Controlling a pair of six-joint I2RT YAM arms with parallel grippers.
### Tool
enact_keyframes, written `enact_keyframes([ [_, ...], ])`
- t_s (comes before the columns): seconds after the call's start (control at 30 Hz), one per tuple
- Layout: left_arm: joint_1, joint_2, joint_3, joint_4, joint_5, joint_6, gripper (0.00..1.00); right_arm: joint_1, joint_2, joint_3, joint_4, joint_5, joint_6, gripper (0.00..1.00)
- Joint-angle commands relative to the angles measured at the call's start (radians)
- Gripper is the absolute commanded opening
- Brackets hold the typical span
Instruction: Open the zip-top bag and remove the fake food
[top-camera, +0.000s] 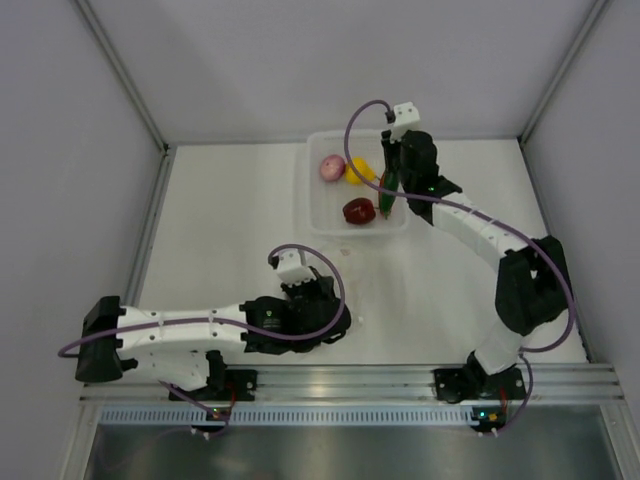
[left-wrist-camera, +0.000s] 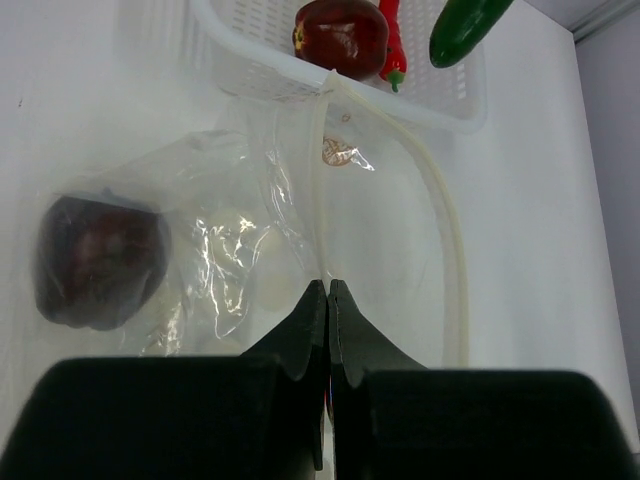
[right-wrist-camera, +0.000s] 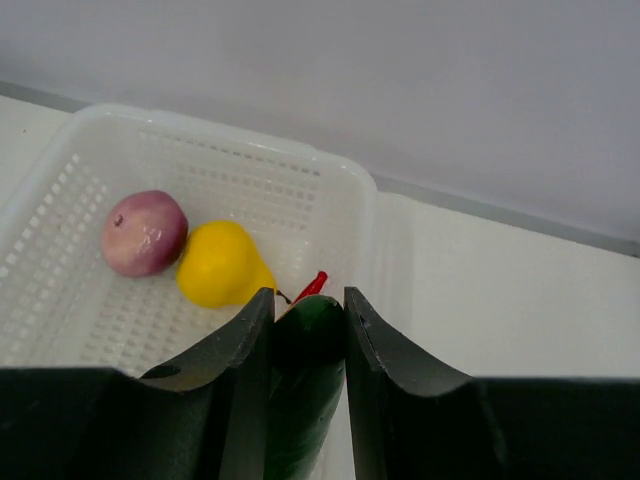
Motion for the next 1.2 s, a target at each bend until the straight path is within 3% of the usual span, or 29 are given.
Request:
enact_keyframes([
  [0.0, 0.002, -0.03, -0.009, 0.01, -0.015, 0.034, 0.0, -0.004, 0.088, 0.139, 0.01, -0.071, -0.088, 0.0],
  [0.13, 0.002, -0.042, -0.003, 0.011, -0.004, 0.052, 0.0, 0.001, 0.203, 0.216, -0.022, -0.091, -0.116, 0.01],
  [0.17, 0.002, -0.048, 0.002, 0.011, 0.008, 0.066, 0.0, 0.002, 0.238, 0.237, -0.029, -0.082, -0.117, 0.06],
  [0.2, 0.002, -0.054, 0.006, 0.011, 0.013, 0.074, 0.0, 0.004, 0.254, 0.248, -0.036, -0.07, -0.117, 0.24],
  [0.3, 0.002, -0.079, 0.025, 0.011, 0.036, 0.111, 0.0, 0.016, 0.283, 0.267, -0.054, -0.05, -0.122, 0.42],
  [0.53, 0.002, -0.129, 0.064, 0.013, 0.041, 0.157, 0.0, 0.031, 0.249, 0.293, -0.111, -0.01, -0.094, 0.73],
  [0.67, 0.002, -0.128, 0.106, 0.013, 0.007, 0.204, 0.0, 0.042, 0.12, 0.271, -0.216, 0.008, -0.012, 0.73],
  [0.77, 0.002, -0.128, 0.127, 0.013, -0.022, 0.207, 0.0, 0.041, -0.031, 0.209, -0.324, -0.098, 0.126, 0.68],
  [0.9, 0.004, -0.117, 0.143, 0.013, -0.048, 0.177, 0.0, 0.042, -0.241, 0.08, -0.422, -0.254, 0.338, 0.54],
  [1.1, 0.004, -0.093, 0.153, 0.013, -0.079, 0.112, 0.0, 0.057, -0.546, -0.098, -0.486, -0.421, 0.472, 0.33],
  [1.17, 0.004, -0.074, 0.16, 0.013, -0.084, 0.094, 0.0, 0.076, -0.634, -0.15, -0.494, -0.49, 0.495, 0.31],
])
